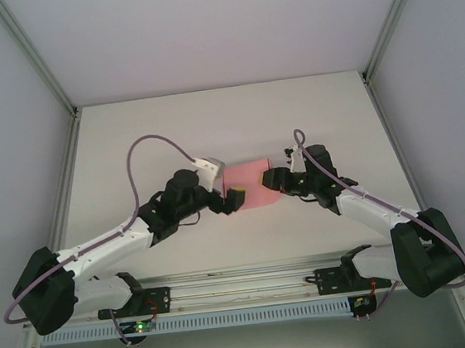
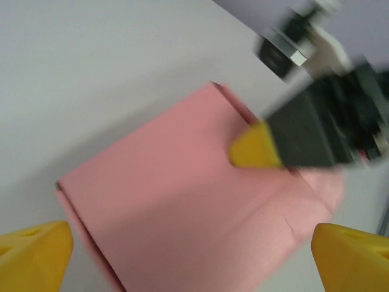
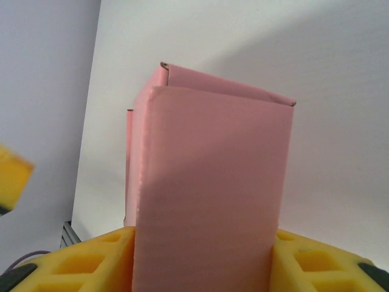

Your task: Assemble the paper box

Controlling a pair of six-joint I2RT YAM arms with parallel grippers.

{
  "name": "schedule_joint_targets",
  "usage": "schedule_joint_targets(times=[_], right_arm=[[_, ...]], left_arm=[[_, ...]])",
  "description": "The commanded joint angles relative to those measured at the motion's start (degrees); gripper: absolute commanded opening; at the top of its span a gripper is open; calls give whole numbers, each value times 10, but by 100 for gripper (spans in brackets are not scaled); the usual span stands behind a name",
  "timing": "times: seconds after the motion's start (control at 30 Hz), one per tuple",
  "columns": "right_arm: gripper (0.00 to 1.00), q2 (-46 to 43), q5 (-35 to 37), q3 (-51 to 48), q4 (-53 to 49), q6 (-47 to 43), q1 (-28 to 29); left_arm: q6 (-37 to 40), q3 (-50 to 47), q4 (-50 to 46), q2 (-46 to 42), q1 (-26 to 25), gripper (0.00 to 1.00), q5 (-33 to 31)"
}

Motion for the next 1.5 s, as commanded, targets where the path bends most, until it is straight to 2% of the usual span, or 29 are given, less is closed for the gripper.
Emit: schedule_joint_targets(times=[0.0,0.1,0.17,0.43,0.67,0.97,1.03,1.3,1.47], right_arm=[[48,-13,-24,20,-59,17,-18],[49,-12,-57,47,-115,38,-36],[49,-11,-73,61,-150,53,-43],[47,-6,-139,93,-255,73,-73],[48,33,-227,92,-268,122,-82],[48,36,-250,81,-217,183,-82],[48,38,-254,79,-218,186,-81],[52,38,-258,81,-227,176,-80],[60,39,-244,88,-259,146,-83]], left_arm=[[218,21,-129,21,-67,100,-78],[296,32,-115,62,-129,100,-223],[329,41,-95,92,-148,100,-286],[402,55,-43,137,-162,100,-364],[430,48,8,143,-162,100,-377],[437,56,5,162,-165,93,-365],[441,58,7,163,-166,89,-363],[445,64,7,168,-167,57,-368],[435,64,0,161,-166,53,-357]])
